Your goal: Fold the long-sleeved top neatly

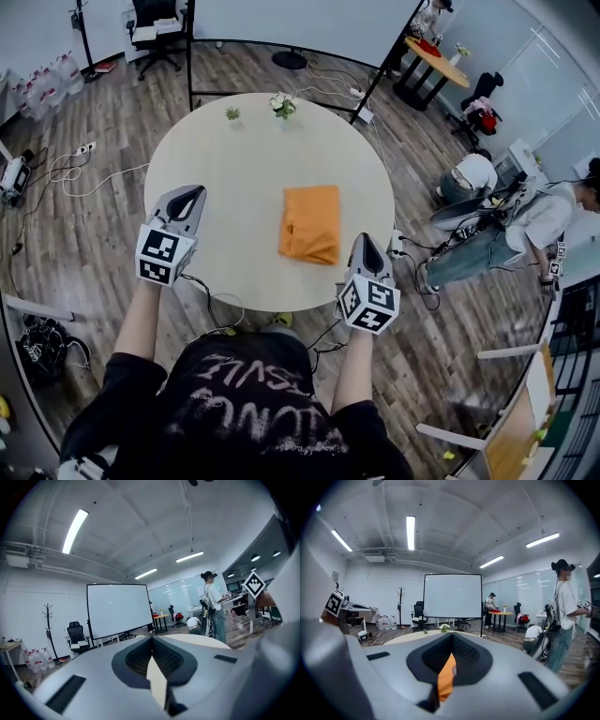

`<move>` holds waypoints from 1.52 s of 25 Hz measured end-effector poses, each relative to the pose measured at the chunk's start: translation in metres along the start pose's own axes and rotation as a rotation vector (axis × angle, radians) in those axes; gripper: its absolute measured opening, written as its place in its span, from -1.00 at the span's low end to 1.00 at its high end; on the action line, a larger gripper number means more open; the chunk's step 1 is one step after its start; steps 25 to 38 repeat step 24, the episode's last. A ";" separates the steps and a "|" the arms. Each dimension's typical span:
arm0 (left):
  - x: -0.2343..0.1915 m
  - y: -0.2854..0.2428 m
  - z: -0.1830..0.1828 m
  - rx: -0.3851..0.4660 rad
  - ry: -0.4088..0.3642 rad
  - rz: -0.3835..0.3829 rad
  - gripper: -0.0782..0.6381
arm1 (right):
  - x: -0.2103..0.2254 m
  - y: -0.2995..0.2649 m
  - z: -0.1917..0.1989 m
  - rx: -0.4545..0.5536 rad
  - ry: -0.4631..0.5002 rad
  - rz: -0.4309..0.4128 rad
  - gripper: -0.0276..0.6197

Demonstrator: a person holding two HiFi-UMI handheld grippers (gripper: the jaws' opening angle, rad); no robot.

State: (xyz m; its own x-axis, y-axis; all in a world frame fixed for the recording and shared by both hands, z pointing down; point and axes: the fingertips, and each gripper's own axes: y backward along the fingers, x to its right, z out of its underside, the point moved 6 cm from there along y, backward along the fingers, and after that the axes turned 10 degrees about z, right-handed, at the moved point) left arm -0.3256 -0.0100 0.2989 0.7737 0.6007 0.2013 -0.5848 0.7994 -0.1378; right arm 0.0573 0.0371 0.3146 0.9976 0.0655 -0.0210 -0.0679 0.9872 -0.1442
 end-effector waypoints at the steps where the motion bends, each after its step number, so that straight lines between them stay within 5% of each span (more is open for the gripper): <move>1: -0.001 0.000 0.000 0.006 0.004 -0.005 -0.75 | 0.002 0.000 0.000 0.002 -0.003 0.002 -0.90; 38: -0.019 0.002 -0.010 0.052 0.002 -0.076 -0.75 | 0.014 -0.010 -0.020 0.051 -0.021 0.028 -0.90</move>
